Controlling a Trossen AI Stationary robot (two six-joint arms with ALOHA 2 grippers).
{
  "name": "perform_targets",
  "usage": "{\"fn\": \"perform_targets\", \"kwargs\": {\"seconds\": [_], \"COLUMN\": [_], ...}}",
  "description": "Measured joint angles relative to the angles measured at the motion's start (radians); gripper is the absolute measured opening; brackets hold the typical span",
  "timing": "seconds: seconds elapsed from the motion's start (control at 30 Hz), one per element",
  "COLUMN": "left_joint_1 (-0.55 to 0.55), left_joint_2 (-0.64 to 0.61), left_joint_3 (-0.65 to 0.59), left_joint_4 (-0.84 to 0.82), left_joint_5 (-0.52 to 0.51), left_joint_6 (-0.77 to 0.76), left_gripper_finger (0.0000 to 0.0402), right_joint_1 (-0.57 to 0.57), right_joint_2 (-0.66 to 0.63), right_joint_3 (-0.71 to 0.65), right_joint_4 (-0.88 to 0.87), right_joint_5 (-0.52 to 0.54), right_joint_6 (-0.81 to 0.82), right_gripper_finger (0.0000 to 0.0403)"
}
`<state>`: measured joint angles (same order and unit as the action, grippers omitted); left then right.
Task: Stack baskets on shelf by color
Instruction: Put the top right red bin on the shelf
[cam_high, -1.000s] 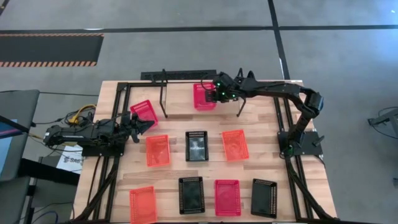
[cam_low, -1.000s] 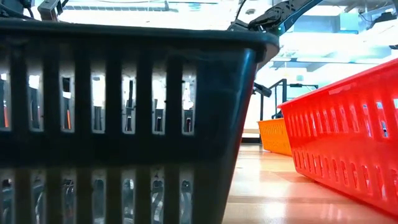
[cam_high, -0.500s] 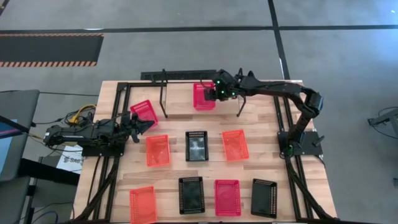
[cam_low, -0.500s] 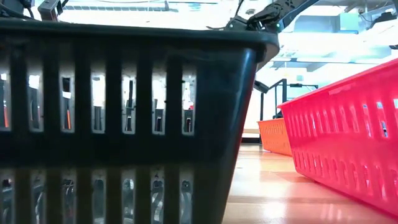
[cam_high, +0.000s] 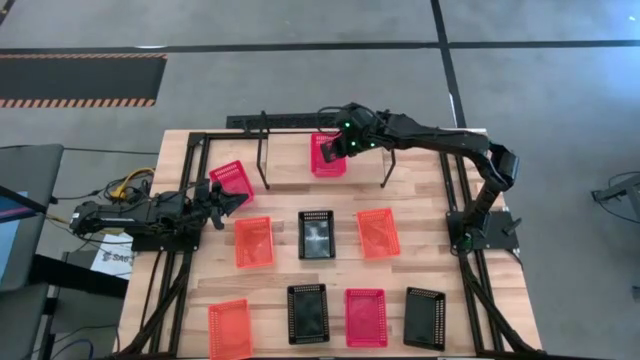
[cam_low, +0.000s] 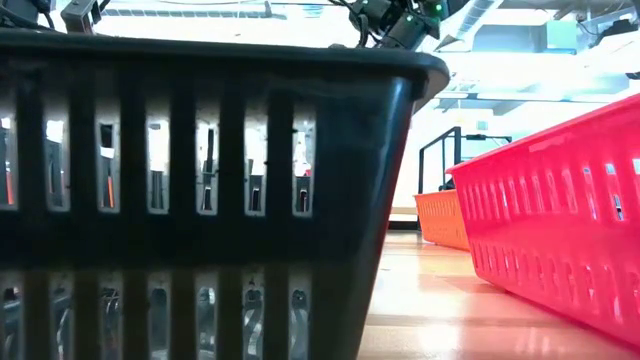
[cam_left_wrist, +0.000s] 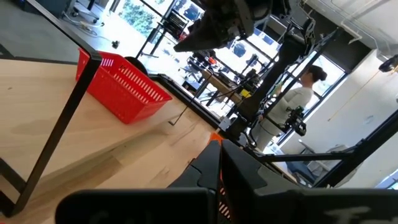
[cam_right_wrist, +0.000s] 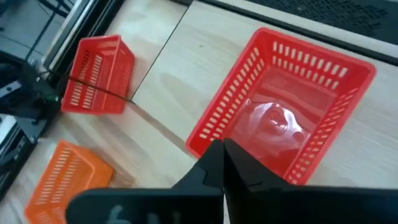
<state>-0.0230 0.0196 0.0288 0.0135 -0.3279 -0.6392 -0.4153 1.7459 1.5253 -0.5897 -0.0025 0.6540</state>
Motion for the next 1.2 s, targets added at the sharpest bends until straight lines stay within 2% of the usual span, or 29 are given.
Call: {"fn": "perform_targets", "kwargs": {"seconds": [0.33,0.5,0.7,1.0,1.2], "left_joint_1": [0.0,0.0,0.0,0.0,0.0], "left_joint_2": [0.0,0.0,0.0,0.0,0.0], "left_joint_3": [0.0,0.0,0.0,0.0,0.0], "left_joint_4": [0.0,0.0,0.0,0.0,0.0], "left_joint_5": [0.0,0.0,0.0,0.0,0.0], "left_joint_6": [0.0,0.0,0.0,-0.001,-0.001], "left_gripper_finger": [0.0,0.0,0.0,0.0,0.0], "right_joint_1": [0.023,0.02,0.013,-0.006,0.035], "right_joint_2": [0.168,0.207,0.195,0.125,0.105], "right_joint_3": [0.0,0.0,0.0,0.006,0.141], "right_joint_4": [-0.026,-0.088,-0.196,-0.235,-0.205], "right_joint_5": [-0.025,-0.02,0.063,0.156,0.155], "right_joint_6": [0.05,0.056,0.079,0.082,0.018], "right_gripper_finger": [0.0003,0.0002,0.0001,0.0001,0.0001]}}
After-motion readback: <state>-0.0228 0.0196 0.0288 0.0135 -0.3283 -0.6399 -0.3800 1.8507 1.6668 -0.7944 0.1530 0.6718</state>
